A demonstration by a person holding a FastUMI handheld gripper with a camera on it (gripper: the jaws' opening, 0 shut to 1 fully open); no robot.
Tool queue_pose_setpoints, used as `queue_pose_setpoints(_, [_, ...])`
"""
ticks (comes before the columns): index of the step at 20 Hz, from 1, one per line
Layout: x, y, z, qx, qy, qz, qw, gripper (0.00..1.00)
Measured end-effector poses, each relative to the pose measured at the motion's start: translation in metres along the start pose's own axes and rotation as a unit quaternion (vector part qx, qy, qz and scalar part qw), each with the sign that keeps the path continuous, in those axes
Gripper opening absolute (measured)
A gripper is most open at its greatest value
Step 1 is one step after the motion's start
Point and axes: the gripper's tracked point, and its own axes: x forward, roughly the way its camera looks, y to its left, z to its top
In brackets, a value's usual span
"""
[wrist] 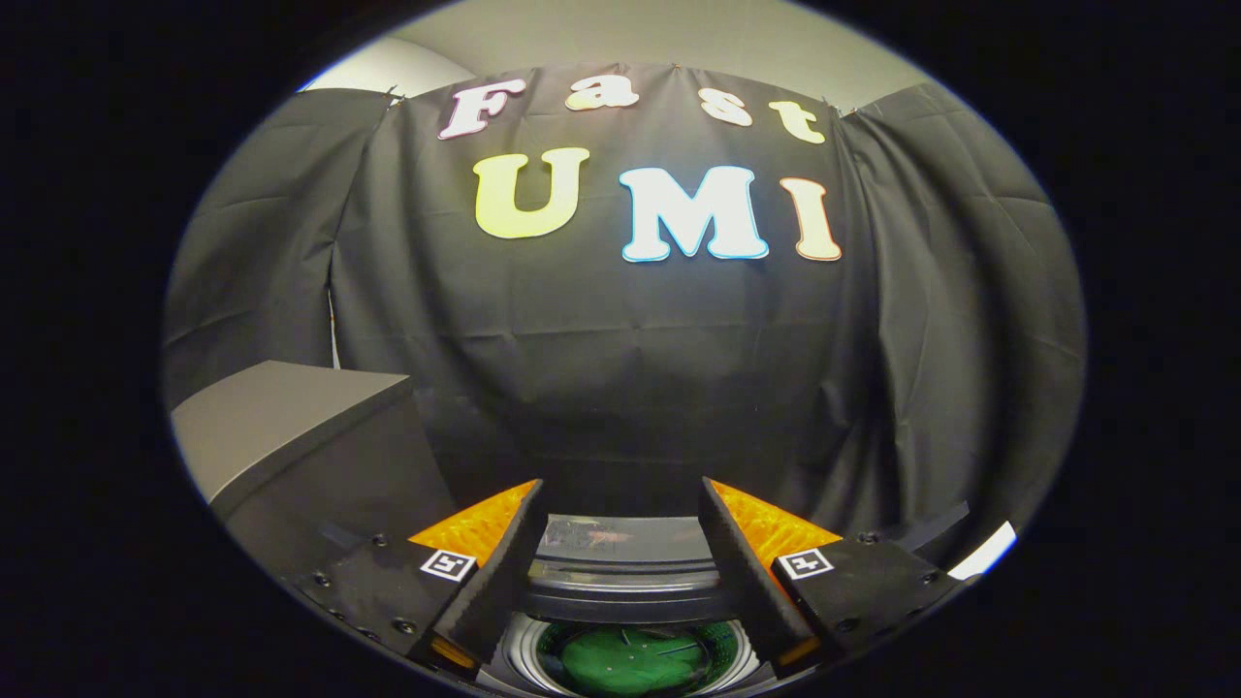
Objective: Put the clothes into the washing machine and then close the washing machine lid.
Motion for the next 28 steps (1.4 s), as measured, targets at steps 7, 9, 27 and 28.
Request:
queue_pose_setpoints(7, [-0.035,0.002,-0.042,-0.025,0.004,-0.001,1.000,0.98])
queue_pose_setpoints(9, [-0.057,0.006,-0.038,-0.035,-0.014,-0.001,0.999,0.98])
queue_pose_setpoints(27, [-0.339,0.102,-0.014,0.024,-0.145,0.012,0.989,0.97])
queue_pose_setpoints(28, [-0.351,0.105,-0.015,0.025,-0.145,0.009,0.989,0.97])
